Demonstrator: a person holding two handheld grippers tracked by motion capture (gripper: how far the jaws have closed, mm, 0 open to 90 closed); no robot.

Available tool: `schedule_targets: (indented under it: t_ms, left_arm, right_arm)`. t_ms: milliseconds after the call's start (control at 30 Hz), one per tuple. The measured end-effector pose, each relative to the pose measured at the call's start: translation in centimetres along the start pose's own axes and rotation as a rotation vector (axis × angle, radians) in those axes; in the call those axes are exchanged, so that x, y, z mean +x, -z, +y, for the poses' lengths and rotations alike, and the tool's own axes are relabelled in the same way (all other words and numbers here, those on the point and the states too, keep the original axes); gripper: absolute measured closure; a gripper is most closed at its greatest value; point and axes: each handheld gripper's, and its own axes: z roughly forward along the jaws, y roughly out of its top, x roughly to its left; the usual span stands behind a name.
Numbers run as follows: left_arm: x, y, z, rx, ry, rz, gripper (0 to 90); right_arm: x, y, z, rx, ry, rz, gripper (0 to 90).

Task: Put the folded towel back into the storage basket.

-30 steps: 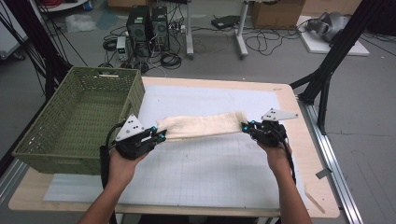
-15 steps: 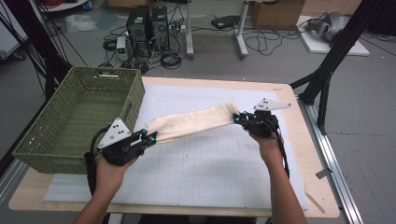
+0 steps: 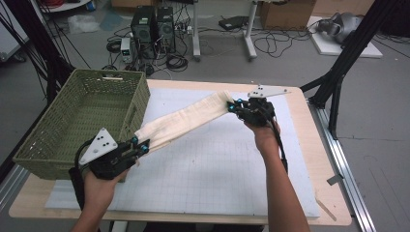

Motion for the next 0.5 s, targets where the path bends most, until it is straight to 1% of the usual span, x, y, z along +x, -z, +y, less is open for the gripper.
schedule_targets:
  t_ms: [67, 100, 167, 233, 300, 367, 500]
  left_arm:
    - [0.0, 0.2, 0.0, -0.001, 0.004, 0.013, 82.1]
    - [0.0, 0.3, 0.1, 0.000, 0.000, 0.024, 82.1]
    - [0.0, 0.5, 0.2, -0.004, 0.001, 0.037, 82.1]
    - [0.2, 0.8, 0.4, -0.012, 0.004, 0.051, 82.1]
    - [0.6, 1.1, 0.4, -0.016, 0.012, 0.069, 82.1]
    - [0.8, 1.4, 0.3, -0.023, 0.021, 0.077, 82.1]
    - [1.3, 2.2, 0.4, -0.032, 0.023, 0.089, 82.1]
  right_arm:
    - [0.0, -0.9, 0.4, 0.011, 0.010, 0.015, 82.3]
    - [-0.1, -1.7, 0.9, 0.007, 0.017, 0.023, 82.3]
    - [-0.2, -2.1, 1.1, 0.004, 0.016, 0.027, 82.3]
    - [-0.3, -2.9, 1.7, -0.005, 0.013, 0.039, 82.3]
    - [-0.3, -3.7, 2.4, -0.012, 0.024, 0.046, 82.3]
    - [-0.1, -4.5, 3.2, -0.016, 0.033, 0.053, 82.3]
    - [0.3, -6.0, 4.3, -0.021, 0.043, 0.067, 82.3]
